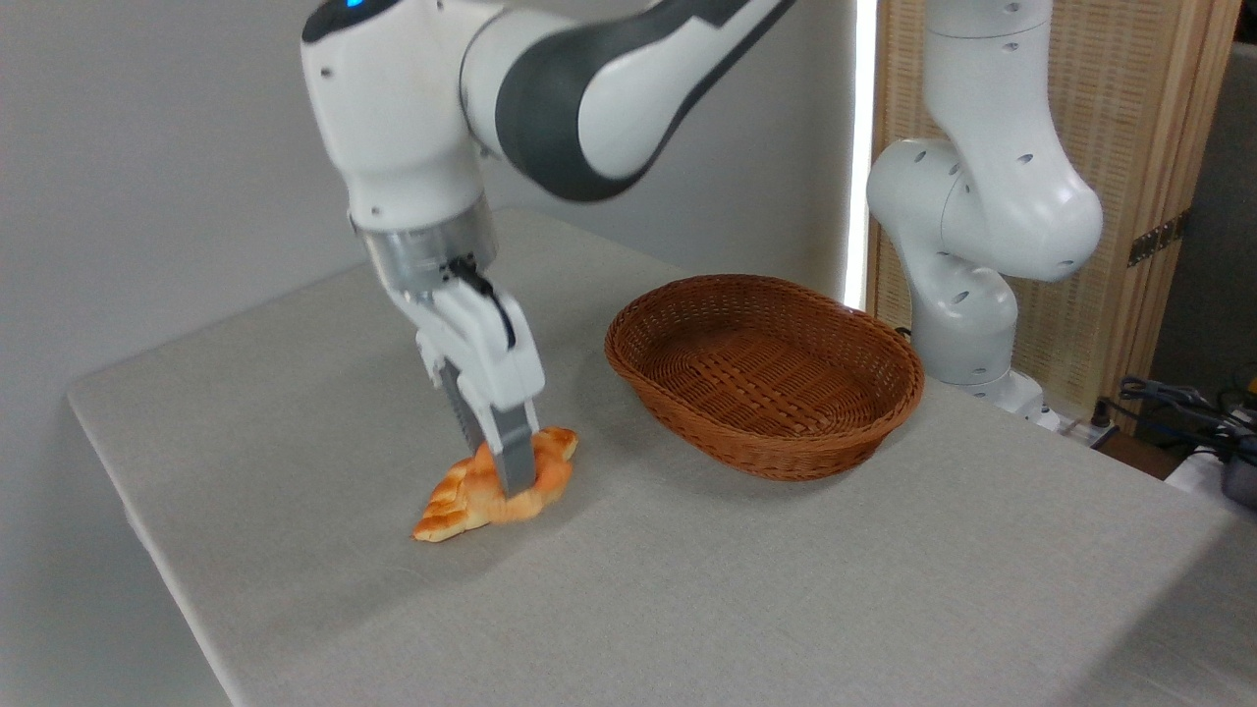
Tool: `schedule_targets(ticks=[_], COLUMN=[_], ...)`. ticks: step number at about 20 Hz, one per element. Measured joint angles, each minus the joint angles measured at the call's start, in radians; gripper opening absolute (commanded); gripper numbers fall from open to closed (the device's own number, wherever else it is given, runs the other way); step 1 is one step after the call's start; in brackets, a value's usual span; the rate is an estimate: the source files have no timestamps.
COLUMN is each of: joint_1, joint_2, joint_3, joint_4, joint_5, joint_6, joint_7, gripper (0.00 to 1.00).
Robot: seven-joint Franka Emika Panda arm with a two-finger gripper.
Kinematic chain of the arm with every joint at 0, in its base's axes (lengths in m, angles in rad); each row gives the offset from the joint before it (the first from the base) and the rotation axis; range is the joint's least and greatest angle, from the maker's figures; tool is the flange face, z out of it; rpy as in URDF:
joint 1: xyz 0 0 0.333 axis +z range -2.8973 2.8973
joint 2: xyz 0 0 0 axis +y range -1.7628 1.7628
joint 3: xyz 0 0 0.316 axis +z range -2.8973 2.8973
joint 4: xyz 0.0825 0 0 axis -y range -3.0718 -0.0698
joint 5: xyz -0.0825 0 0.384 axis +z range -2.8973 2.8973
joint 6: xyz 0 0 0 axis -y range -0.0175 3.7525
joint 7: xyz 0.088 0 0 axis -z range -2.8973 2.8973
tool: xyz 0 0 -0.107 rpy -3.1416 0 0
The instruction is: Put bread into the basket
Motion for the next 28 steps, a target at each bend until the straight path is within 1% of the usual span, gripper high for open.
schedule_targets(ticks=[2,4,7,9,11,13,15,16,19,22,25,28], joint_1=[-0.004,-0.007,-0.008,-0.008,-0.012,-0.024,-0.033,-0.035,-0.038,-0.054,-0.068,-0.071], joint_2=[-0.038,-0.075,-0.117,-0.152,-0.204,-0.258,-0.303,-0.32,-0.345,-0.341,-0.334,-0.332], joint_3=[-0.007,-0.02,-0.03,-0.03,-0.031,-0.031,-0.031,-0.031,-0.031,-0.032,-0.032,-0.032], joint_4=[0.0,-0.001,-0.009,-0.039,-0.105,-0.184,-0.254,-0.286,-0.363,-0.415,-0.431,-0.431], joint_5=[-0.001,-0.002,-0.002,-0.002,-0.002,-0.002,-0.003,-0.003,-0.003,-0.003,-0.003,-0.003], joint_6=[-0.06,-0.138,-0.241,-0.294,-0.327,-0.344,-0.35,-0.35,-0.351,-0.348,-0.347,-0.347], joint_7=[-0.012,-0.041,-0.074,-0.076,-0.076,-0.076,-0.076,-0.076,-0.076,-0.068,-0.068,-0.068], gripper=[0.53,0.59,0.59,0.63,0.65,0.76,0.97,1.0,1.0,1.0,1.0,1.0])
